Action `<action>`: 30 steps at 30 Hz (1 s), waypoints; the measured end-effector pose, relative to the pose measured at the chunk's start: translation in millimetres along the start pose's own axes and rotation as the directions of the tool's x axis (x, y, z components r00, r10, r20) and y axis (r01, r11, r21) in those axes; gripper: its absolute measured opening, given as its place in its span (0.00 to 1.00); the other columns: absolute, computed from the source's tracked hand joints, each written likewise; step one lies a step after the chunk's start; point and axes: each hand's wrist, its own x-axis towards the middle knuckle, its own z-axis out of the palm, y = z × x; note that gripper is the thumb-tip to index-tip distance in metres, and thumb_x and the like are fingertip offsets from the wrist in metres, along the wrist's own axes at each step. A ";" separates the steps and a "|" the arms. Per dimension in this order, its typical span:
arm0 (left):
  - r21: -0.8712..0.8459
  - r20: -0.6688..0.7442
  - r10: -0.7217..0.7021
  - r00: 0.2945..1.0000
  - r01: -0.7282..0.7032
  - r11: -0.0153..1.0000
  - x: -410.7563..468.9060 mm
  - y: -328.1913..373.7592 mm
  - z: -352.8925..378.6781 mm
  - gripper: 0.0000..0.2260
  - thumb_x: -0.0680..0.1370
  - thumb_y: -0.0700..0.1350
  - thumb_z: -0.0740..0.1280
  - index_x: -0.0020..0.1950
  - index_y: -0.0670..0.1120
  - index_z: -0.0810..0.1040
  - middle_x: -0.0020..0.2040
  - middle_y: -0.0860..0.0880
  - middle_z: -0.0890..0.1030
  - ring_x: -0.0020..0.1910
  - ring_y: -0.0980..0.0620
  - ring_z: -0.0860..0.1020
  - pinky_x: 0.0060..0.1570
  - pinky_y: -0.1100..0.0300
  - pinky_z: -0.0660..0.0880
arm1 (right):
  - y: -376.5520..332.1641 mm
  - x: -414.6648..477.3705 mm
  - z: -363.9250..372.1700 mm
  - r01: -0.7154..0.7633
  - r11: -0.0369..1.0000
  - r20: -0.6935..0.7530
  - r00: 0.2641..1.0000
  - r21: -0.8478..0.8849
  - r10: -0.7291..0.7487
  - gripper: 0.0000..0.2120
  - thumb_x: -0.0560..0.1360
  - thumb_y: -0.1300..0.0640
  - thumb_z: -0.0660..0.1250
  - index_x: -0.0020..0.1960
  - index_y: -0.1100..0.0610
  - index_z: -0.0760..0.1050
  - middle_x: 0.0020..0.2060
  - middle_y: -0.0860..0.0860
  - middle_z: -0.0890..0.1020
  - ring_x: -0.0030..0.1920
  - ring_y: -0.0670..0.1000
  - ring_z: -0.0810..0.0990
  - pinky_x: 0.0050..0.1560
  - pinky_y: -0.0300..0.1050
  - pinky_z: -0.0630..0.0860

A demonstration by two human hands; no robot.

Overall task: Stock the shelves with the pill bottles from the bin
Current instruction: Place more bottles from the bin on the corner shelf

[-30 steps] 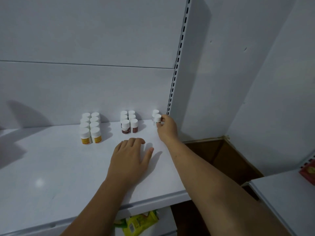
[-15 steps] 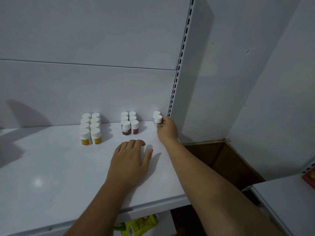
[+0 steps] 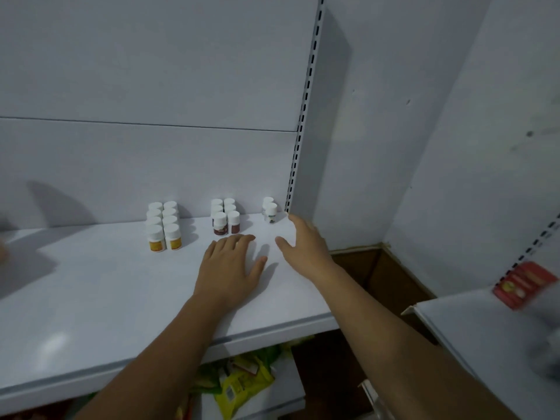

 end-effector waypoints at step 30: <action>-0.079 0.505 -0.257 0.824 0.341 0.937 -399.4 80.2 60.6 0.17 0.82 0.54 0.69 0.69 0.51 0.77 0.63 0.49 0.79 0.59 0.48 0.79 0.54 0.53 0.77 | 151.0 -401.7 73.6 -0.080 0.991 0.567 0.823 0.111 0.003 0.25 0.79 0.47 0.71 0.74 0.52 0.72 0.68 0.52 0.77 0.68 0.54 0.75 0.65 0.46 0.72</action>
